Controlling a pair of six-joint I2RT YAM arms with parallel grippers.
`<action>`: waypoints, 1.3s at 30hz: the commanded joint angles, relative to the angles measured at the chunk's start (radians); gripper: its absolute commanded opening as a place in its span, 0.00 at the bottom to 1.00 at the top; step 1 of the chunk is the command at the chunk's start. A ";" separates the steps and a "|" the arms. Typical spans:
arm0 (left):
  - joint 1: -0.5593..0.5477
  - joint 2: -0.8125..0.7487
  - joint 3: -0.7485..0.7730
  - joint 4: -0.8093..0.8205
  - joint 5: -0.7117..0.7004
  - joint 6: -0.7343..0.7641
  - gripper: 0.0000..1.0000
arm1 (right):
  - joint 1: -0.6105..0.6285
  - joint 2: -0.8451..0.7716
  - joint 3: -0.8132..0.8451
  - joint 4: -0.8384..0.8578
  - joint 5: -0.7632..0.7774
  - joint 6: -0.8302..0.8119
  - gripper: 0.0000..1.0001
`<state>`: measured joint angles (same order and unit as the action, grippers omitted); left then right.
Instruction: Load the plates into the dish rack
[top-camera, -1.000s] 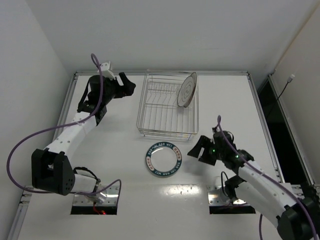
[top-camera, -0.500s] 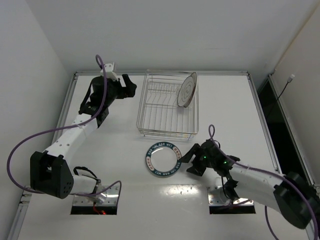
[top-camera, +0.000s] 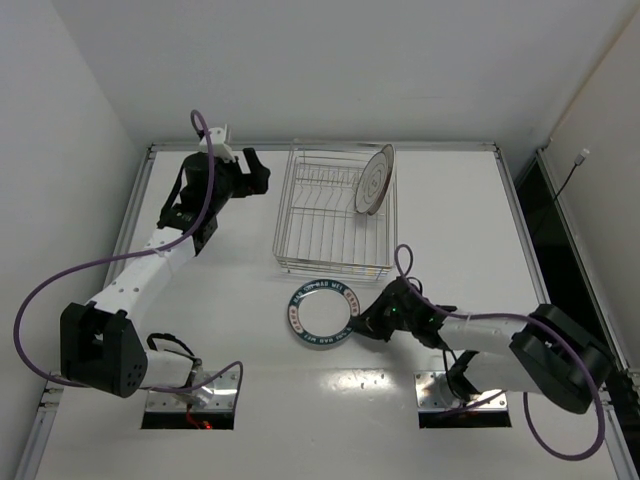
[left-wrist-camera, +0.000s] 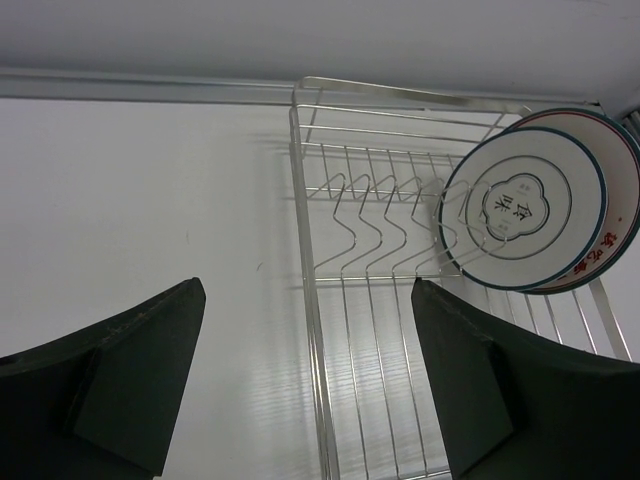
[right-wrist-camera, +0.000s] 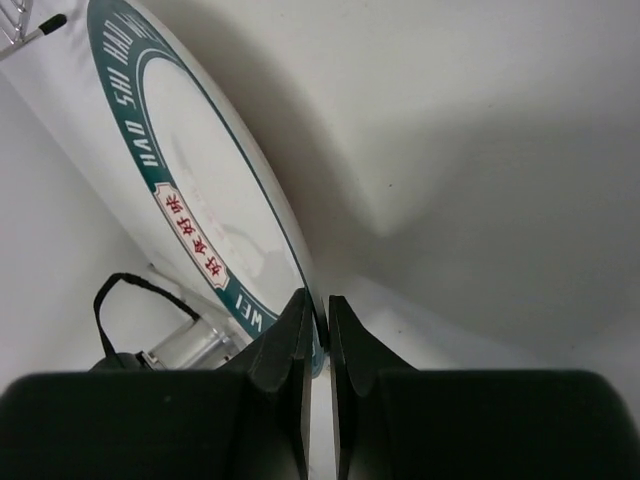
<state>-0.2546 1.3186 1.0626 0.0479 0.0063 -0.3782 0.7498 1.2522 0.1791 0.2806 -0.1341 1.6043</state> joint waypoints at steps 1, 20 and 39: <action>-0.003 -0.024 0.017 0.020 -0.020 0.010 0.82 | 0.013 -0.037 0.062 -0.154 0.034 -0.027 0.00; -0.003 -0.073 0.042 -0.069 -0.249 0.024 0.82 | 0.390 -0.276 1.029 -1.374 0.860 -0.392 0.00; -0.003 -0.073 0.042 -0.079 -0.358 0.024 0.82 | -0.176 0.461 1.597 -0.676 1.004 -1.201 0.00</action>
<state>-0.2546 1.2671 1.0683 -0.0471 -0.3290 -0.3668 0.6491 1.6390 1.7149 -0.5465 1.0145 0.4580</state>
